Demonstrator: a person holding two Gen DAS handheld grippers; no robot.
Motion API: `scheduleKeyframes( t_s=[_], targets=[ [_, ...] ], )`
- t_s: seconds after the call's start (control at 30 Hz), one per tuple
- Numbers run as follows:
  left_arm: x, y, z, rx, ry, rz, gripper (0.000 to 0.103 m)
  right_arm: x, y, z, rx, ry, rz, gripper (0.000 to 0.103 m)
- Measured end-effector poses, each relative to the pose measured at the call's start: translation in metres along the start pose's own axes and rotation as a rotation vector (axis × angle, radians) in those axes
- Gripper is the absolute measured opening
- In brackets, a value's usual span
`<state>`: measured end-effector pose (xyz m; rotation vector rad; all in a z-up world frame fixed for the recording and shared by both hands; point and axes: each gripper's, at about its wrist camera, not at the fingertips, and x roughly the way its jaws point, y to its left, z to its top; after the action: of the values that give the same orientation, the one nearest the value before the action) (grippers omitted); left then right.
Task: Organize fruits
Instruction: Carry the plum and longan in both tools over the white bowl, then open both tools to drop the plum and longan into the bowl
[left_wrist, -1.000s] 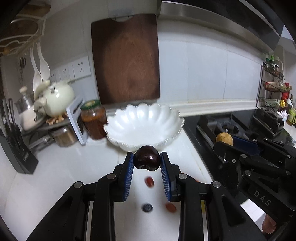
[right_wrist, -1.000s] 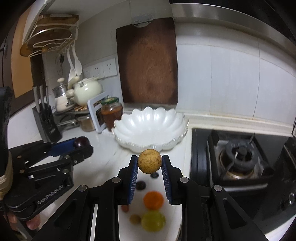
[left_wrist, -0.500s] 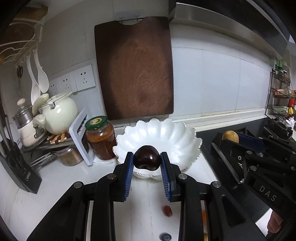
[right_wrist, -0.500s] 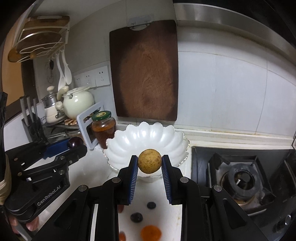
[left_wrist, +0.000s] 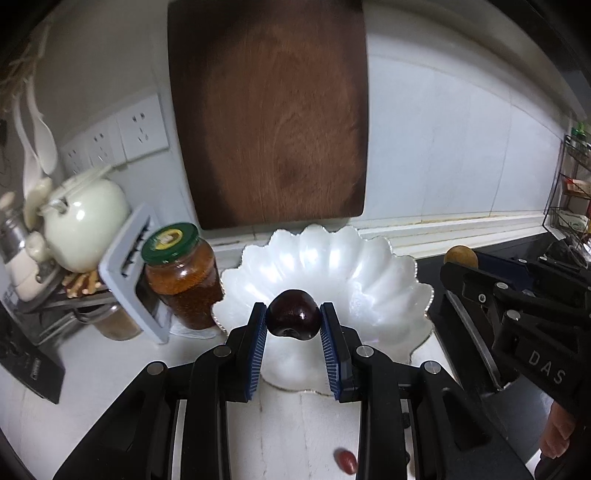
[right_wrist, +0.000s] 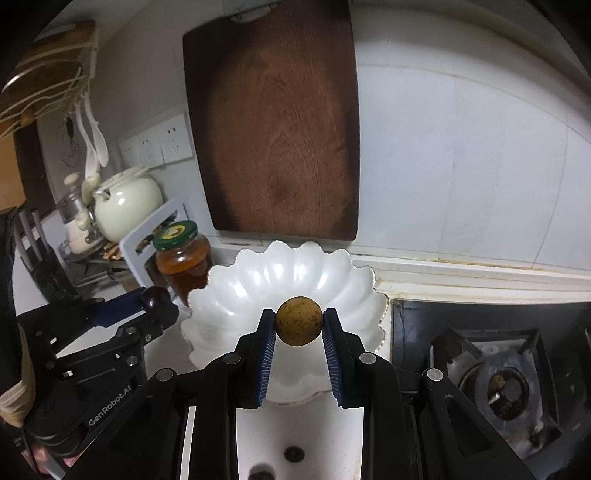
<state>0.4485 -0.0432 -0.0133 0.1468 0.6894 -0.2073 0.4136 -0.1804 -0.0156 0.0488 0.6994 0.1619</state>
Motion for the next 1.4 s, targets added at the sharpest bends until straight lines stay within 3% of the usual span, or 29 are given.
scheduleKeyframes(
  t_s=[0.27, 0.5, 0.8, 0.9, 1.03, 1.4],
  targets=[
    [0.055, 0.005, 0.011, 0.013, 0.076, 0.023, 0.029, 0.053, -0.008, 0.006, 0.007, 0.107, 0.019, 0.027],
    [0.105, 0.018, 0.017, -0.033, 0.211, -0.009, 0.029, 0.103, -0.012, 0.006, 0.025, 0.209, 0.037, 0.028],
    [0.139, 0.026, 0.009, -0.04, 0.296, -0.013, 0.03, 0.14, -0.011, 0.001, 0.022, 0.294, 0.022, 0.028],
    [0.142, 0.026, 0.007, -0.032, 0.291, -0.013, 0.03, 0.145, -0.012, 0.001, 0.023, 0.309, 0.005, 0.03],
    [0.14, 0.028, 0.007, -0.049, 0.284, -0.01, 0.05, 0.142, -0.01, 0.002, 0.011, 0.303, -0.014, 0.048],
    [0.085, 0.027, 0.006, -0.066, 0.178, 0.026, 0.054, 0.1, -0.009, 0.0, 0.018, 0.237, -0.045, 0.048]
  ],
)
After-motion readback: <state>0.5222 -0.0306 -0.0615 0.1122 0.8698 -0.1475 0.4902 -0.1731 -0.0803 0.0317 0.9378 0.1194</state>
